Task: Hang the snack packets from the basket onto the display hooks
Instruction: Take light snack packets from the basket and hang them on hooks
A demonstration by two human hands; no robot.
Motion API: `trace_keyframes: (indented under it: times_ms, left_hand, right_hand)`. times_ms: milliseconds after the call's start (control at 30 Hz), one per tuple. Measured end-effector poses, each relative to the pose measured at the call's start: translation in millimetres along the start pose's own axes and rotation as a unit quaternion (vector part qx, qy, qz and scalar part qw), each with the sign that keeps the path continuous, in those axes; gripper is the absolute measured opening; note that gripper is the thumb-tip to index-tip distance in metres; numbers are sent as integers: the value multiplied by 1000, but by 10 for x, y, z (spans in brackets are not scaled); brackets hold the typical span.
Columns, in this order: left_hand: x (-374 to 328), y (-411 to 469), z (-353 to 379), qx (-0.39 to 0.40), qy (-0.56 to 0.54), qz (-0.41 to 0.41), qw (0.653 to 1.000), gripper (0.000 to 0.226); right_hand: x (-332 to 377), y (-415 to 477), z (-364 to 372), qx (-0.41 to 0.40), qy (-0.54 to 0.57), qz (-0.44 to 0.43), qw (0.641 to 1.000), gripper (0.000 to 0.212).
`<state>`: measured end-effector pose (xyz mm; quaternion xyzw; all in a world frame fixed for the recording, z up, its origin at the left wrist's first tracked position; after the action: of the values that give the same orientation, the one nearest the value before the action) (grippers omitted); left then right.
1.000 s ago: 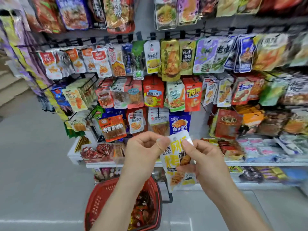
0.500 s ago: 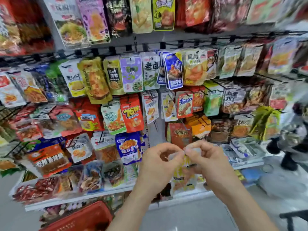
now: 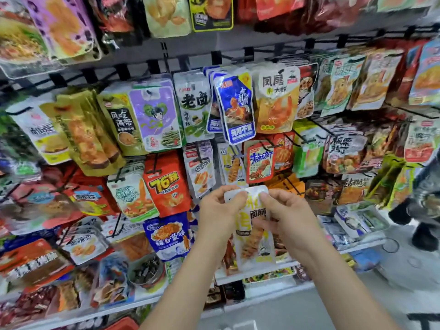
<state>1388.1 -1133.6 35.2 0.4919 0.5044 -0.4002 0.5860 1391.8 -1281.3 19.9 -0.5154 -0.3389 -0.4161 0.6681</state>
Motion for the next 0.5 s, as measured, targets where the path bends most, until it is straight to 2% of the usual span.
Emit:
trace_keyframes:
  times_ms: [167, 300, 500]
  left_hand:
    - [489, 596, 53, 41, -42, -78, 995, 14]
    - [872, 1025, 51, 22, -22, -93, 995, 14]
    - [1080, 1460, 72, -27, 61, -63, 996, 54]
  right_hand:
    - [40, 713, 22, -20, 33, 27, 999, 20]
    - [-24, 1245, 39, -44, 61, 57, 996, 16]
    - [-35, 1797, 68, -50, 135, 72, 987, 15]
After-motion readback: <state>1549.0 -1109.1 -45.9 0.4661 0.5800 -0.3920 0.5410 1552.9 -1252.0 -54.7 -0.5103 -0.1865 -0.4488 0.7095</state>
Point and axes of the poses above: each hand's wrist, its own y-axis towards the middle knuckle, its own z-axis out of the palm, x = y × z, the point moved 8 cm from there along y, towards the middle knuckle, and after that the axes turned 14 degrees about z, right-handed, at the moved point
